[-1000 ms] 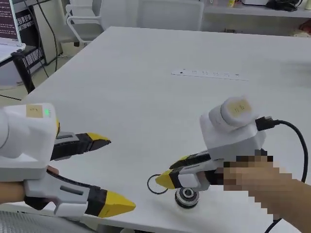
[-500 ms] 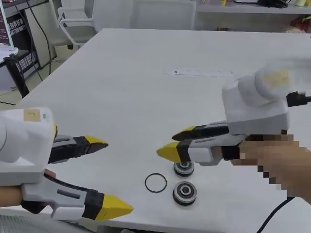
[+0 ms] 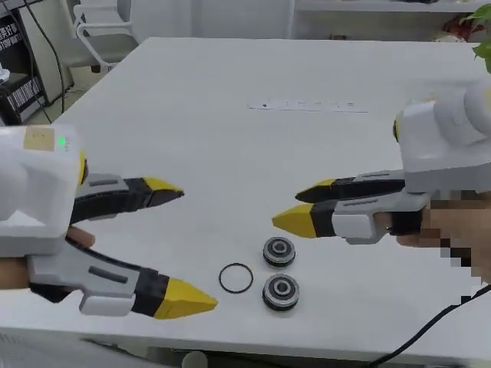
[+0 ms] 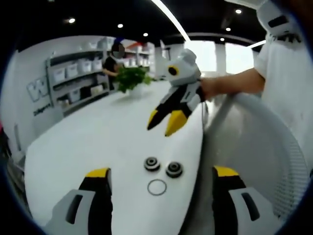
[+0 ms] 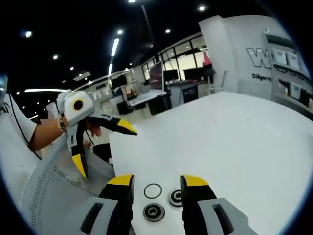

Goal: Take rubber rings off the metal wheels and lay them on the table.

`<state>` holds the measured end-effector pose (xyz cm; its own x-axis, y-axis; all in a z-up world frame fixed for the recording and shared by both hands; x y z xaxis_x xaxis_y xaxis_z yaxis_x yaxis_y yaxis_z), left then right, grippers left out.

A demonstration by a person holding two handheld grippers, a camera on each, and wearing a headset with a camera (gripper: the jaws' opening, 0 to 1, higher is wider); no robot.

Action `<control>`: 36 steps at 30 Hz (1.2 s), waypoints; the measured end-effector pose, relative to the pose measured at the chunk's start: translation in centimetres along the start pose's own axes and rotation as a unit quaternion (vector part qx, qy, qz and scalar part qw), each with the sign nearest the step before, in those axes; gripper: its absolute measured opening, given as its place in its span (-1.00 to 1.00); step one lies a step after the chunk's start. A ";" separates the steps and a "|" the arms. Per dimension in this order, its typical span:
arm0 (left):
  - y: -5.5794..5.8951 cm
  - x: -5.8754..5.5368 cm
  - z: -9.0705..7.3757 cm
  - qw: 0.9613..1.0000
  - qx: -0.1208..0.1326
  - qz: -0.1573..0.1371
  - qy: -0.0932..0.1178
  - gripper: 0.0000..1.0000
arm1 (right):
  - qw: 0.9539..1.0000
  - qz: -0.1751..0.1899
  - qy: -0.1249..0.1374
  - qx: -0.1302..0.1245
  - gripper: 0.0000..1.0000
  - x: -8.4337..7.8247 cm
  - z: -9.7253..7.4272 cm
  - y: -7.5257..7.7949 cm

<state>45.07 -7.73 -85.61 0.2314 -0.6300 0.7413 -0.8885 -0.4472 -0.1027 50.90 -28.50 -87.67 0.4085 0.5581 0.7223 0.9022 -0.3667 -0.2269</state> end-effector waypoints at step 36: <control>0.8 0.2 10.0 0.998 -0.043 0.028 -0.023 0.02 | 0.984 -0.044 -0.170 0.009 -0.30 -6.5 3.7 0.0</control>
<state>48.36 -14.55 -92.21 0.1967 -0.6819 0.7045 -0.9311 -0.3551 -0.0837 48.76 -29.37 -94.78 0.3486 0.8053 0.4795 0.9372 -0.2947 -0.1865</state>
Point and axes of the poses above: the centre of the closed fingertips' face, and the gripper's own axes: z roughly forward along the fingers, y roughly to its right, x roughly out of its top, the point moved 9 cm from there along -z, roughly backward along the fingers, and after that the axes turned 15 degrees about -y, right-handed, at the moved point
